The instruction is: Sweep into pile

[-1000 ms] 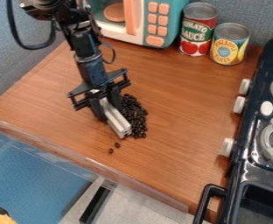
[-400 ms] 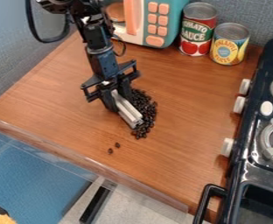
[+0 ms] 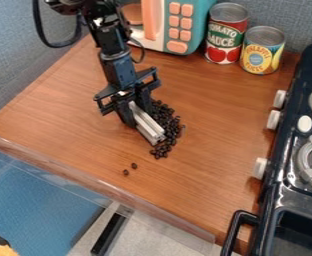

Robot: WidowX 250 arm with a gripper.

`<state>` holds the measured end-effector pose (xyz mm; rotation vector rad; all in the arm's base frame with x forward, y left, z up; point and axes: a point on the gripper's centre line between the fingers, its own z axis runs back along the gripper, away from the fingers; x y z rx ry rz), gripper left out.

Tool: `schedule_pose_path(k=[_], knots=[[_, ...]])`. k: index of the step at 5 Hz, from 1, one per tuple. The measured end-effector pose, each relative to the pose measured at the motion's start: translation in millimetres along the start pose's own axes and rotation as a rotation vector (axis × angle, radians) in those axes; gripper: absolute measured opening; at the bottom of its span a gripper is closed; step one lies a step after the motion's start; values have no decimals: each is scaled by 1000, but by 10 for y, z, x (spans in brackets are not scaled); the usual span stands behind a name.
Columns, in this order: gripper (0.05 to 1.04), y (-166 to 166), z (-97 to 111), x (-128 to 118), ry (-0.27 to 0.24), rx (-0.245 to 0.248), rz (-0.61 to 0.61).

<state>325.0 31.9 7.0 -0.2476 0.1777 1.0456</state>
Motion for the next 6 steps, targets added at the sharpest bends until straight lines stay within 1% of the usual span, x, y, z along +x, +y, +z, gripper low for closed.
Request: schedule_pose_path(k=[1,2,3,4,5,6], knots=[[381,59,64,8,50,-3,2],[381,100,290,8,102,-45,24],[381,49,640,17,131,-118,24],[381,25,804,-10,185,-146,17],[381,-23,882,-122,168,-132,-53],[381,-231,756,-432,153,-54,-231]])
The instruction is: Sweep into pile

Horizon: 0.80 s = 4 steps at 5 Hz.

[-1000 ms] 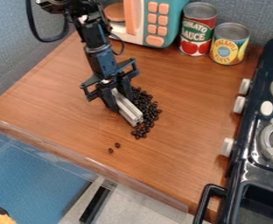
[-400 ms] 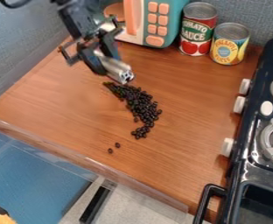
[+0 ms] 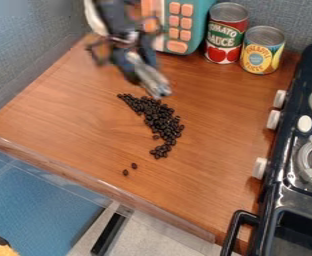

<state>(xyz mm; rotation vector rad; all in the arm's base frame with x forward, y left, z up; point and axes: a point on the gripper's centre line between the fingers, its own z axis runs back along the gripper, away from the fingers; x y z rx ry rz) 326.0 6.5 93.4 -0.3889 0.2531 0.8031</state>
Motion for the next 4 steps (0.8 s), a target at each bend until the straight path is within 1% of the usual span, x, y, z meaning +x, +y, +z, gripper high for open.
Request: schedule_pose_path(k=[1,2,3,4], knots=[[381,-141,-232,-94,-79,91,-118],[381,-321,-527,-326,-126,196,-324],[381,-292,-669,-439,-118,270,-492],[381,-231,-792,-577,-69,342,-665]])
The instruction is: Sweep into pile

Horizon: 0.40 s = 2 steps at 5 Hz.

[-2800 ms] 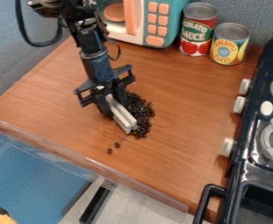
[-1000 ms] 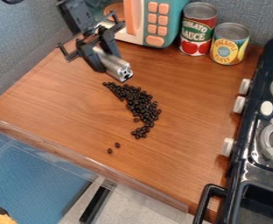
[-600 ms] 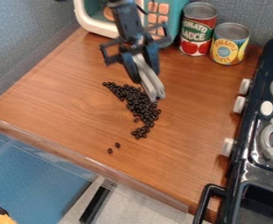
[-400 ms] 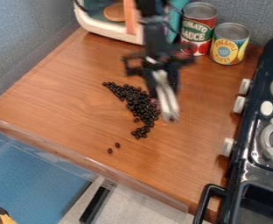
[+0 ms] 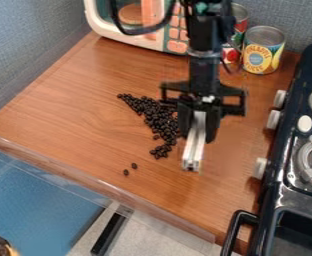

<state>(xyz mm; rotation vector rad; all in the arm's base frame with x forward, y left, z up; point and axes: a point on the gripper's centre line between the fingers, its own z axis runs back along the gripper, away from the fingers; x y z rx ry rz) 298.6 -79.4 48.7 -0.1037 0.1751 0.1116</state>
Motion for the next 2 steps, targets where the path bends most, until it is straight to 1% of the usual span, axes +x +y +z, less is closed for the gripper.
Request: schedule_pose_path(k=[1,2], knots=[[381,41,-167,-46,18,58,-119],[381,60,-260,-45,-8,57,-134]])
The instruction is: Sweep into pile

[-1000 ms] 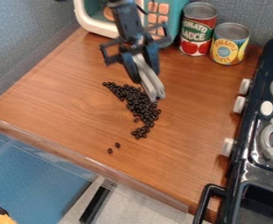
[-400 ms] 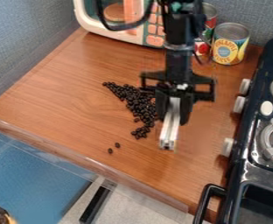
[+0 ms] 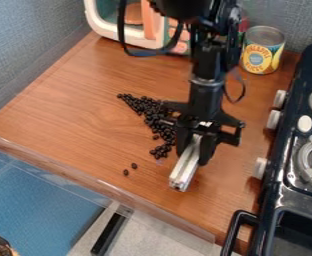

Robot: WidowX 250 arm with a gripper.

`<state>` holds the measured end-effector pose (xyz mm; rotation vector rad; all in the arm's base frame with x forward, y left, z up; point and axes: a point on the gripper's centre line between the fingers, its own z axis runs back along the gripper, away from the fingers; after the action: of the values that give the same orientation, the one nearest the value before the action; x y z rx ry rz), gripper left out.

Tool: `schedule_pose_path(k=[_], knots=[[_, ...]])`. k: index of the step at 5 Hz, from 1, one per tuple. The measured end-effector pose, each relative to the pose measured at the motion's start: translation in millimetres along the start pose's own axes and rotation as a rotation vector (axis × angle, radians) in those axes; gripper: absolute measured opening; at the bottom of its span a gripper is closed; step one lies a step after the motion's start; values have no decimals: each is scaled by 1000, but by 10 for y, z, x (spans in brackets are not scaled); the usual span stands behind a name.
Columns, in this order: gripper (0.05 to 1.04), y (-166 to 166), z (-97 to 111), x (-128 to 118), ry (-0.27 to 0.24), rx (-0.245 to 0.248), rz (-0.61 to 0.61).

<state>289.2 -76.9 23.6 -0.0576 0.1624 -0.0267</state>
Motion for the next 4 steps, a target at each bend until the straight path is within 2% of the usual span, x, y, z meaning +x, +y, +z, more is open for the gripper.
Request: schedule_pose_path(k=[2,3,4], knots=[[381,-104,-130,39,-58,-25,-25],[443,-154,-140,26,-28,-54,-12],[761,-157,-107,16,-8,-60,-11]])
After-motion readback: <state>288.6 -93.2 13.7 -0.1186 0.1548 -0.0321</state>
